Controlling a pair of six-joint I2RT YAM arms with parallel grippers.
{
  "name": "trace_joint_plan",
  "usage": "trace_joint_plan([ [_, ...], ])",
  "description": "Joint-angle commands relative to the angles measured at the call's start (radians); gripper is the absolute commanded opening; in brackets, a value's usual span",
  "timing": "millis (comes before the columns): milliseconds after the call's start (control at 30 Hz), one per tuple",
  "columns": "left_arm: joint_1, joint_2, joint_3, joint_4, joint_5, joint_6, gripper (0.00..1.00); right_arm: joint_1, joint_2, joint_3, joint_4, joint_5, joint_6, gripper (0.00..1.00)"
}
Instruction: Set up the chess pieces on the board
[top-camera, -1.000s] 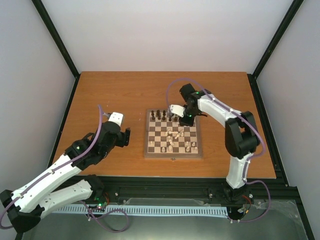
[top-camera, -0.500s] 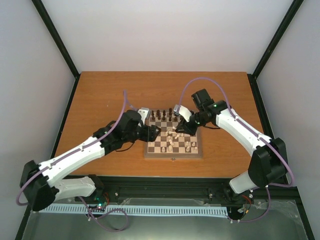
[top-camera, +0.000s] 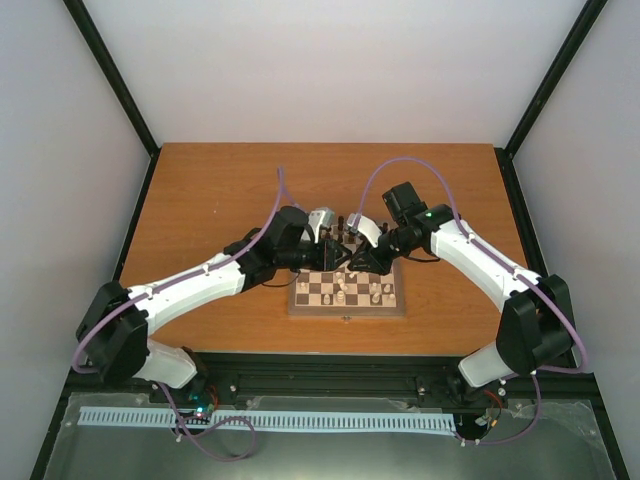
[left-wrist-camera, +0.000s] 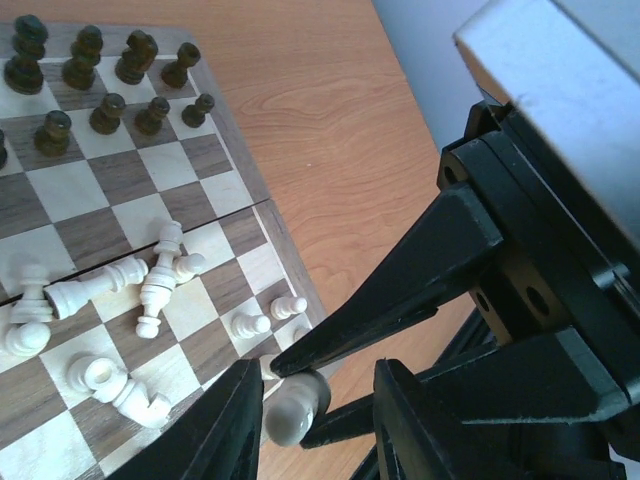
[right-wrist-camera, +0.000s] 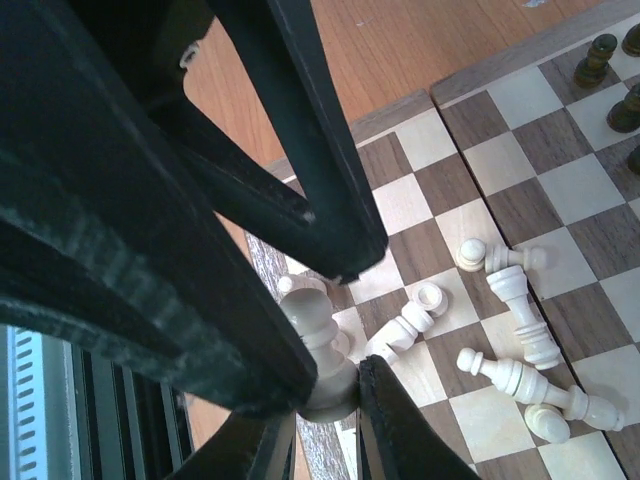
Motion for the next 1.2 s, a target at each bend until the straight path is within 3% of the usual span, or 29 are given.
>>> trace_joint_plan([
  [0,0.007,0.022,0.043,0.061,0.049,-0.020,0.33,0.005,-0.003,0.001,0.018,-0.036,-0.009,0.08],
  [400,0.009,0.003,-0.013,0.060,-0.009,-0.068,0.30,0.004,-0.020,0.007,0.007,-0.079,-0.018,0.08],
  [667,0.009,-0.009,-0.027,0.055,0.025,-0.079,0.29,0.004,-0.020,0.006,0.015,-0.064,-0.010,0.08],
  [1033,0.009,-0.008,-0.030,0.054,0.049,-0.094,0.19,0.004,-0.015,0.004,0.023,-0.056,0.000,0.08],
  [1167,0.009,-0.006,-0.030,0.047,0.054,-0.098,0.22,0.005,-0.014,0.004,0.028,-0.054,0.005,0.08],
])
